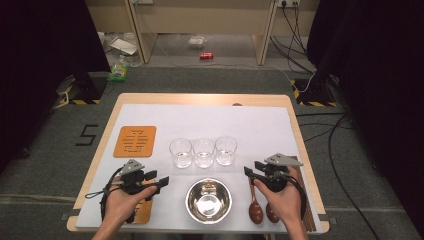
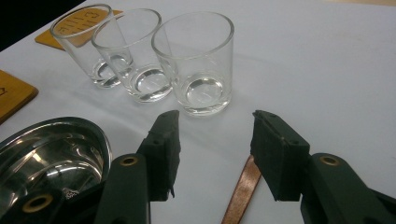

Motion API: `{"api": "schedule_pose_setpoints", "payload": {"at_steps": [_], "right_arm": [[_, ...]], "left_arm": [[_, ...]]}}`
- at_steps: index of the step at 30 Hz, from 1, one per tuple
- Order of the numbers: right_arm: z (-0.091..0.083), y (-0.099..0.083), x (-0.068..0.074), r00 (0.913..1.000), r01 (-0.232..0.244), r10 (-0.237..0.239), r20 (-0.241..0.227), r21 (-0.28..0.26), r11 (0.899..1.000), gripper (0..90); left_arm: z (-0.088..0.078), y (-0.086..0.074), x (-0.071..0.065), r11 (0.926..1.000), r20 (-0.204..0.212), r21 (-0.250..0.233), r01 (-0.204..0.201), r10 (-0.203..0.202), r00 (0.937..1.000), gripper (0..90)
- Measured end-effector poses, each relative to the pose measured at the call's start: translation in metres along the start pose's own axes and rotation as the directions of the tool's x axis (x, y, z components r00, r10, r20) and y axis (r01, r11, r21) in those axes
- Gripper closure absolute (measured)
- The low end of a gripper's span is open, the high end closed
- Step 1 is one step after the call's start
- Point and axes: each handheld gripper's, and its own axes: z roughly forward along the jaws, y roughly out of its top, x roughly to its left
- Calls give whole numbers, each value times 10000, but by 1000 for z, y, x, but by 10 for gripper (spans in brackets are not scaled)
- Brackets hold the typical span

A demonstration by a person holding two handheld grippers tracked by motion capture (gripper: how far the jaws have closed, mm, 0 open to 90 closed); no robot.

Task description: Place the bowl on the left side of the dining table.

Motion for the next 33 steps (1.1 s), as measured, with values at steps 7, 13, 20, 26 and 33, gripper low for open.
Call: {"api": "schedule_pose_setpoints", "payload": {"at_steps": [7,13,20,26,33], "right_arm": [[1,0,0,10000,52,-52,1,3,10000,521],[1,-1,1,10000,40,-40,-23,15,10000,520],[1,-1,1,10000,44,-43,-30,17,10000,519],[1,-1,0,10000,41,-41,-21,23,10000,519],[1,-1,0,10000,41,-41,-42,58,10000,518]], "left_arm": [[10,-1,-14,9996,399,216,-174,166,9991,417],[18,-1,-26,9987,707,403,-313,284,9971,427],[31,-3,-38,9966,969,675,-481,415,9944,438],[45,-7,-48,9923,1114,1015,-706,592,9920,465],[55,-14,-53,9870,1201,1356,-857,695,9903,531]]}}
